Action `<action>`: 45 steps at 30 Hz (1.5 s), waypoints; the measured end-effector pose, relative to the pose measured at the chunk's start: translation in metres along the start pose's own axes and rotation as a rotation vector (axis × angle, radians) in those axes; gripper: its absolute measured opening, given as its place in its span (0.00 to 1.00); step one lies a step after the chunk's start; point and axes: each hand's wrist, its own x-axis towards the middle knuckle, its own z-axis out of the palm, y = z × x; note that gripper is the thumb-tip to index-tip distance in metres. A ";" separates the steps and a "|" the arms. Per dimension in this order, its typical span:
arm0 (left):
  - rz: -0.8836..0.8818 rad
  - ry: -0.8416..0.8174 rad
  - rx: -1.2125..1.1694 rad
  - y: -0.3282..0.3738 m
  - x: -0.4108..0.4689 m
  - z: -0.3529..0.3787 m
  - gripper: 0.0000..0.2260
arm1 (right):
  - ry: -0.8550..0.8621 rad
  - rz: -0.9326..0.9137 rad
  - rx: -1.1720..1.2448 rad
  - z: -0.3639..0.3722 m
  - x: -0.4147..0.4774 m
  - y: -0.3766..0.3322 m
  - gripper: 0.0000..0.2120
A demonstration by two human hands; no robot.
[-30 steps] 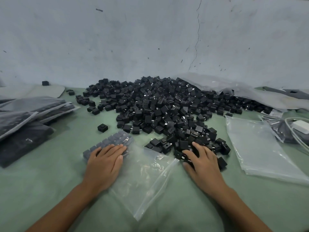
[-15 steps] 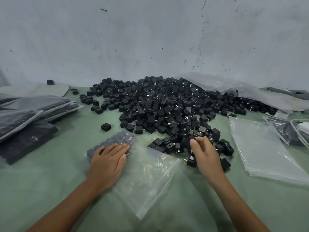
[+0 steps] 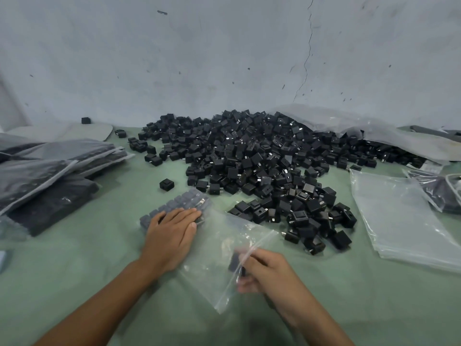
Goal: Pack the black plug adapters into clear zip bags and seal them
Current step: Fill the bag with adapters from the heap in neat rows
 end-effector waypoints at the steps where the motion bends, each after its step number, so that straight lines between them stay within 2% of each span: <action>1: -0.009 -0.009 -0.014 0.000 0.001 0.000 0.25 | -0.010 0.032 0.083 0.009 0.011 -0.001 0.09; 4: -0.018 -0.028 -0.055 -0.002 0.003 -0.001 0.23 | -0.045 0.113 0.343 0.034 0.045 -0.004 0.12; 6: -0.011 -0.042 -0.062 -0.004 0.004 0.000 0.20 | 0.003 0.111 0.444 0.048 0.069 -0.005 0.14; 7: -0.010 -0.045 -0.061 -0.004 0.004 0.000 0.19 | 0.049 0.077 0.375 0.053 0.081 -0.005 0.14; 11: -0.006 -0.037 -0.059 -0.006 0.004 0.003 0.19 | 0.280 -0.116 -0.161 0.069 0.115 0.000 0.11; 14: 0.003 -0.022 -0.046 -0.008 0.004 0.004 0.19 | 0.355 -0.237 -0.402 0.075 0.120 0.004 0.12; 19: 0.024 -0.017 -0.027 -0.008 0.004 0.003 0.23 | 0.333 -0.185 -0.603 0.081 0.128 -0.003 0.11; 27: 0.036 -0.045 -0.013 -0.008 0.001 0.000 0.20 | 0.213 -0.237 -0.660 0.078 0.125 -0.003 0.08; 32: 0.075 -0.077 0.025 -0.012 -0.006 -0.009 0.27 | 0.169 -0.204 -0.627 0.082 0.114 -0.008 0.09; 36: 0.069 -0.087 0.010 -0.023 -0.021 -0.017 0.32 | 0.092 -0.224 -0.789 0.089 0.106 -0.006 0.18; 39: 0.059 -0.079 0.002 -0.023 -0.017 -0.022 0.29 | 0.100 -0.269 -0.766 0.091 0.109 0.002 0.19; 41: 0.055 -0.077 0.004 -0.017 -0.006 -0.023 0.22 | 0.094 -0.303 -0.761 0.090 0.113 0.007 0.18; 43: 0.046 -0.098 0.034 -0.012 0.002 -0.020 0.17 | 0.106 -0.245 -0.640 0.093 0.111 0.004 0.14; 44: 0.035 -0.112 0.057 -0.011 0.003 -0.017 0.18 | 0.122 -0.166 -0.552 0.096 0.112 0.001 0.16; 45: 0.020 -0.129 0.081 -0.011 0.004 -0.015 0.18 | 0.092 -0.177 -0.551 0.093 0.115 0.006 0.19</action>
